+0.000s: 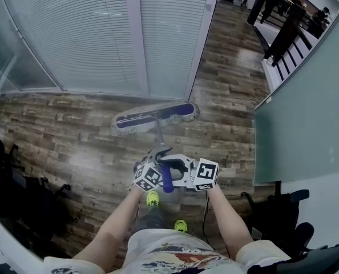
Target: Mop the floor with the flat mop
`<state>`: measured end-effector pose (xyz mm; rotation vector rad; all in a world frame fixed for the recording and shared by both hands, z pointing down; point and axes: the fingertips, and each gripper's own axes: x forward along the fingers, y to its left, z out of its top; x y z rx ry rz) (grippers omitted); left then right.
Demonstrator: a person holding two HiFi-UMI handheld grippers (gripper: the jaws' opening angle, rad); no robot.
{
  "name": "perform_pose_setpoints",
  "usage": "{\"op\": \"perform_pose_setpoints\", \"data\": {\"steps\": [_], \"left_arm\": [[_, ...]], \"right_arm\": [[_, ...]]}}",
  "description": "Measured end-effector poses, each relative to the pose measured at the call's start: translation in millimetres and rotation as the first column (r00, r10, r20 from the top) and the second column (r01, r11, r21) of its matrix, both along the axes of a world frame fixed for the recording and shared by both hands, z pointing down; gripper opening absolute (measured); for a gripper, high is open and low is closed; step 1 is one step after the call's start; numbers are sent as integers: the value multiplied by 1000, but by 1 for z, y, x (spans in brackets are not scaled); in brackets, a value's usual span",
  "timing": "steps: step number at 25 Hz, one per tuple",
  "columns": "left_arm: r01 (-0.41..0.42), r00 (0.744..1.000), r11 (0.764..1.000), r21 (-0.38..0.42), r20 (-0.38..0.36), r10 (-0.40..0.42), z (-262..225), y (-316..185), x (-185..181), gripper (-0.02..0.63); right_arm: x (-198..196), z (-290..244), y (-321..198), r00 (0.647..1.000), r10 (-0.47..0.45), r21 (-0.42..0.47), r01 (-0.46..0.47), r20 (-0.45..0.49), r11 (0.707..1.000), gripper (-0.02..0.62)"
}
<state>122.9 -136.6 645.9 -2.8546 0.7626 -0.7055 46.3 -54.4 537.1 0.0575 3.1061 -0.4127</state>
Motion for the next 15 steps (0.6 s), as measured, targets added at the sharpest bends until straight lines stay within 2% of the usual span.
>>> {"op": "perform_pose_setpoints", "data": {"steps": [6,10,13,15], "left_arm": [[-10,1000,1000,-21,-28,10,-6,-56,-24,129],[0,999,999,-39,-44,-2,-6,-55,-30,136],[-50,999,998,-46,-21,49,-6,-40,-19,138],[-63,998,997,-46,-4,63,-6,-29,-18,137]], "right_arm": [[-25,-8,-60,997,70,-4,-70,23,998,284],[-28,-5,-61,991,118,-40,-116,59,992,284],[-18,-8,-51,982,174,-62,-170,74,983,284],[-18,-10,-41,984,171,-59,-168,55,984,284]]}}
